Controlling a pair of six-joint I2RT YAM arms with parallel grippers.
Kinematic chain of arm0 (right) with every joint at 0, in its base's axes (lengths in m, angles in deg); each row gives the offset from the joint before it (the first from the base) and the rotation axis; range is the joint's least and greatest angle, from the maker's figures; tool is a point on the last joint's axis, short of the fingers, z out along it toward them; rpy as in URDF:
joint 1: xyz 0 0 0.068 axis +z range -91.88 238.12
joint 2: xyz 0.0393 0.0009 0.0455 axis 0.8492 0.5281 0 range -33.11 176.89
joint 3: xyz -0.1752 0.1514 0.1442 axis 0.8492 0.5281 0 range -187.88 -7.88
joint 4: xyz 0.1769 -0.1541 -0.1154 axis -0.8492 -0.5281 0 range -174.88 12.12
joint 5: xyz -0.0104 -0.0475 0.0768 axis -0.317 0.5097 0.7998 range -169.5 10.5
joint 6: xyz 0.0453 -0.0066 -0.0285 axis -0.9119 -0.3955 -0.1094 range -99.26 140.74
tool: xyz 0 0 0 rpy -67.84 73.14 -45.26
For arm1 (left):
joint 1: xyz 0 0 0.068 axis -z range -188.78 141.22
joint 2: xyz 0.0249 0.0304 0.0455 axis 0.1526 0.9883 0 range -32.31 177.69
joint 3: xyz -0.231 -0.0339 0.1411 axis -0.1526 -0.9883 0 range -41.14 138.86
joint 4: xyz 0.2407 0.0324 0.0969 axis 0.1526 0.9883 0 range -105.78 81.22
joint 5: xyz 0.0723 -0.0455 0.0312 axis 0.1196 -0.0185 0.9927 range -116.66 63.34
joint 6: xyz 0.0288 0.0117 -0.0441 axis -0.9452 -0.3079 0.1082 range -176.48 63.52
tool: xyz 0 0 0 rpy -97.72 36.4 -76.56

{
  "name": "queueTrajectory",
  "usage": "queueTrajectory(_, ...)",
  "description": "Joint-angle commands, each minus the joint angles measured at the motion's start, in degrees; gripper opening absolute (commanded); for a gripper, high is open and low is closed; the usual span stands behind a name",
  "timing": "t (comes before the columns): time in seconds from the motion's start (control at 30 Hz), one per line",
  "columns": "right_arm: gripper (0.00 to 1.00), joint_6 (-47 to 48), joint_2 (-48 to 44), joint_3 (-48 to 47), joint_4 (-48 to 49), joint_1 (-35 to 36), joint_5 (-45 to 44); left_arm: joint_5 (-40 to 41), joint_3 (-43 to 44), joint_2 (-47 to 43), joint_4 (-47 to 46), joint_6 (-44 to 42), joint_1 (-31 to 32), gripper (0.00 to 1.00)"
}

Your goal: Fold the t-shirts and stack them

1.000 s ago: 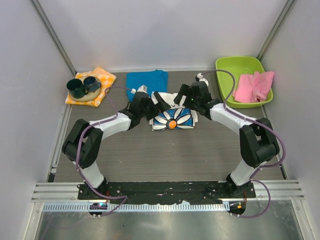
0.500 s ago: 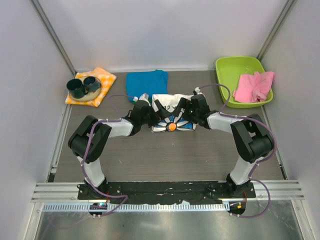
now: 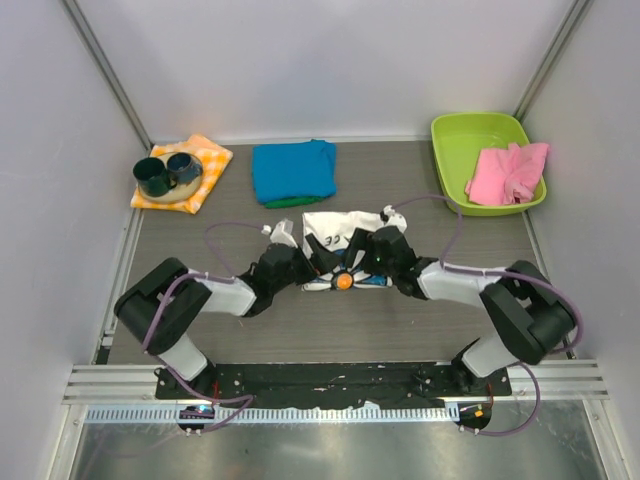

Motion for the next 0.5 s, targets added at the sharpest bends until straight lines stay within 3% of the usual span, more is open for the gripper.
queueTrajectory(0.0,0.98,-6.8,-7.4,6.8,-14.8,6.8,-4.9,4.3,-9.6,-5.4,12.3,4.2,7.6,0.99)
queueTrajectory(0.13,0.98,-10.8,-16.7,11.2,-21.0,14.7,-10.2,9.4,-14.0,-14.3,17.0,6.5,13.1,0.99)
queueTrajectory(0.23,0.99,-11.8,-23.8,10.3,-26.7,16.8,-15.6,12.3,-13.4,-22.0,23.7,6.3,16.1,1.0)
queueTrajectory(0.37,0.99,-7.6,-29.7,4.5,-32.5,17.1,-20.8,14.9,-5.3,-29.1,35.0,0.9,16.1,1.0)
queueTrajectory(0.47,1.0,-3.6,-27.9,-2.0,-35.1,17.1,-25.3,19.1,2.9,-30.5,41.0,-4.5,16.1,1.0)
